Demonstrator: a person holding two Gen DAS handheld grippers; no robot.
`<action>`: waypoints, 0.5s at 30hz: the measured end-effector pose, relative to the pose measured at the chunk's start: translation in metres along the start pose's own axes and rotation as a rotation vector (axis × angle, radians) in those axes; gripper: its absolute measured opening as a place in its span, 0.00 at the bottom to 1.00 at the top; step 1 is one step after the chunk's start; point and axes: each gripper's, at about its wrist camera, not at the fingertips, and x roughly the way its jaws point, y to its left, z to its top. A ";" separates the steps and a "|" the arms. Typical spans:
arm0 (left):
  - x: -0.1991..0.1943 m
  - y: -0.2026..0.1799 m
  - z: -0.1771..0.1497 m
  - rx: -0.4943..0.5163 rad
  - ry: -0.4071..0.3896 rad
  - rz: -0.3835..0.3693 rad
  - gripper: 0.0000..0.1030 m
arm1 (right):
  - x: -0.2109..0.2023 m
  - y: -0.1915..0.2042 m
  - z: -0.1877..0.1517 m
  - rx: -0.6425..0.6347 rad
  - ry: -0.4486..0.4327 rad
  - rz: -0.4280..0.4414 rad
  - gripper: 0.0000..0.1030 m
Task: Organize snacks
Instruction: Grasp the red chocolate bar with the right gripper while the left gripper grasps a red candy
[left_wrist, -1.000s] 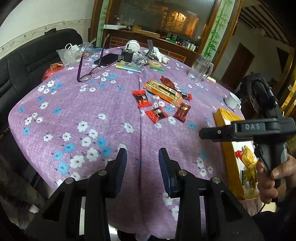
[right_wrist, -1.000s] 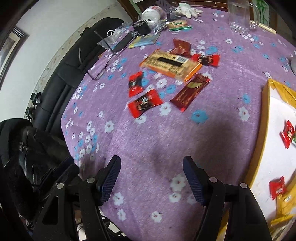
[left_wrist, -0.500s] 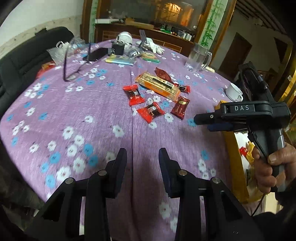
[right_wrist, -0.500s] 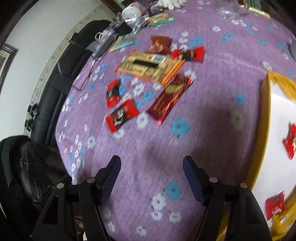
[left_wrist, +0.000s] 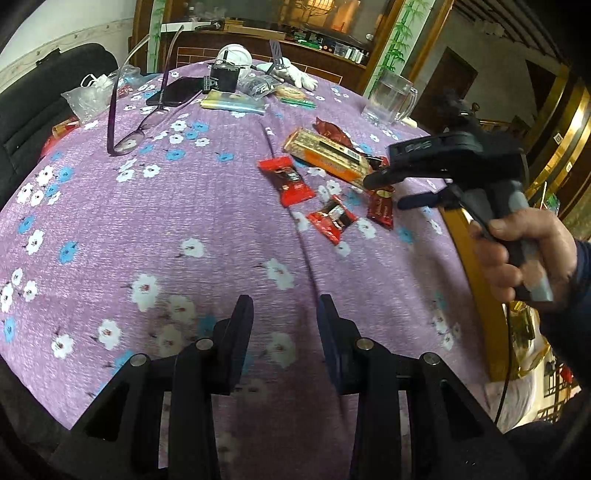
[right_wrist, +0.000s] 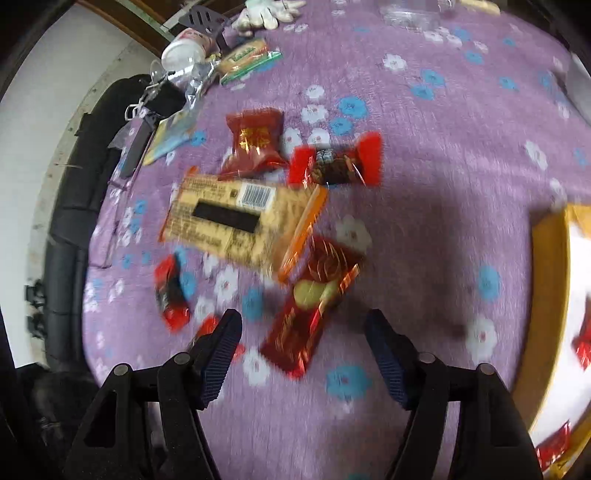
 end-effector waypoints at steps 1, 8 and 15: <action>-0.001 0.003 0.001 0.004 -0.003 -0.004 0.32 | 0.005 0.011 0.002 -0.045 0.001 -0.064 0.70; 0.001 0.004 0.017 0.053 -0.018 -0.028 0.32 | 0.008 0.033 -0.015 -0.227 -0.044 -0.244 0.33; 0.024 -0.026 0.048 0.205 0.012 -0.069 0.37 | -0.016 0.007 -0.067 -0.196 -0.022 -0.175 0.27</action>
